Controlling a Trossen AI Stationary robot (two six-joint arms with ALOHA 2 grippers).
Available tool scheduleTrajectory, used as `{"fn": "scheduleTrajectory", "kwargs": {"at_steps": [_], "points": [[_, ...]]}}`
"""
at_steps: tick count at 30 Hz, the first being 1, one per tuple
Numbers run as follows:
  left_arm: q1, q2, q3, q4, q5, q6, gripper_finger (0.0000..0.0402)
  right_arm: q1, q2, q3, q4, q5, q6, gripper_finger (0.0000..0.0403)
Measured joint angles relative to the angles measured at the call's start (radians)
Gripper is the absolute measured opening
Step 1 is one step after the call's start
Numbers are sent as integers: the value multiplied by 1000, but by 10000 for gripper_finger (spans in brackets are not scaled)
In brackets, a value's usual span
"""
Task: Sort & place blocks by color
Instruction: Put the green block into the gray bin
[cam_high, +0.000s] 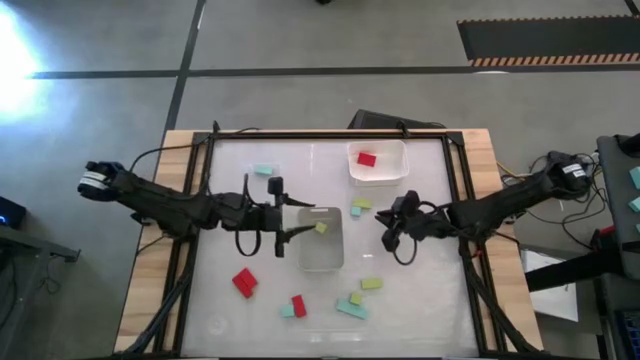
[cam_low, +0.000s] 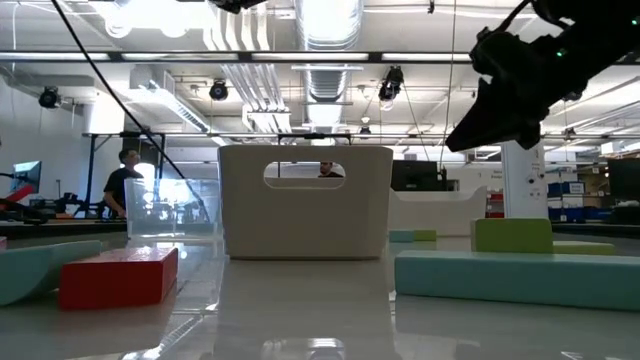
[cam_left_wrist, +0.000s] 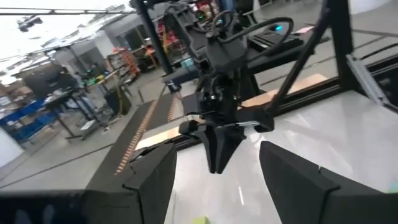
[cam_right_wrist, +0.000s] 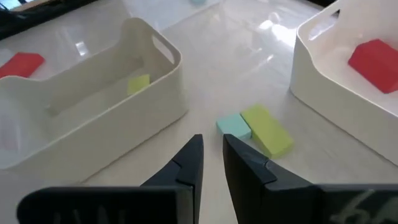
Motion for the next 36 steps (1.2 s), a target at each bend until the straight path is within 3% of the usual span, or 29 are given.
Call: {"fn": "scheduleTrajectory", "kwargs": {"at_steps": [10,28,36], "points": [[3,-15,-48,37,-34,14,215,-53,13,40,-70,-99,-138,52],[3,-13,-49,25,-89,16,215,-76,30,40,-6,-103,-63,52],[3,-13,-49,24,-89,19,215,-73,30,40,-6,-285,-105,52]]}}
